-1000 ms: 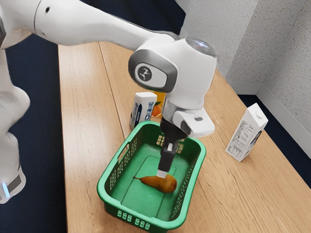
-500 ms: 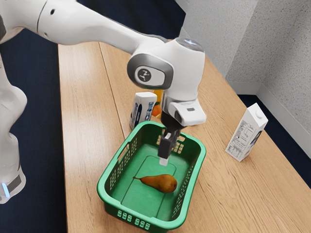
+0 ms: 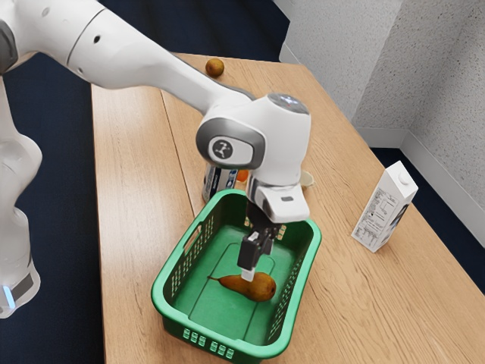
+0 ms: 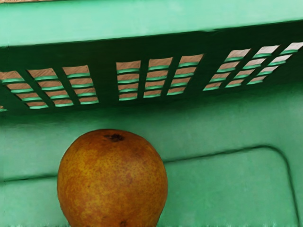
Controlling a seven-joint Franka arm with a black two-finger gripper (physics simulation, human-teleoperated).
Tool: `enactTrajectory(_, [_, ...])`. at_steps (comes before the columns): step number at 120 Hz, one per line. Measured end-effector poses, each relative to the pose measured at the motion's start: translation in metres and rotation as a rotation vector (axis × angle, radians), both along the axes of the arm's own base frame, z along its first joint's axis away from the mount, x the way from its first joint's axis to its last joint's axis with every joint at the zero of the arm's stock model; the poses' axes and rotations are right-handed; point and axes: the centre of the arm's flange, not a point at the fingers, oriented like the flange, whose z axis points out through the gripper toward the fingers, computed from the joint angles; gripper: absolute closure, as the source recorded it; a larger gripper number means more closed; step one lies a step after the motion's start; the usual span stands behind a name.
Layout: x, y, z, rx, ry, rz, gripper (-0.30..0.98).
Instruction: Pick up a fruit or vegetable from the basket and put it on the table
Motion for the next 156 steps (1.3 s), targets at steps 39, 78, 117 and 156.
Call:
enactTrajectory(39, [0.012,0.012,-0.013,0.001,-0.01,-0.017,0.0])
enactTrajectory(78, [0.017,0.011,-0.044,-0.011,-0.006,-0.021,0.0])
enactTrajectory(117, [0.025,0.012,-0.052,-0.023,-0.03,-0.02,0.0])
enactTrajectory(156, [0.032,0.014,-0.076,-0.036,-0.007,0.0,0.0])
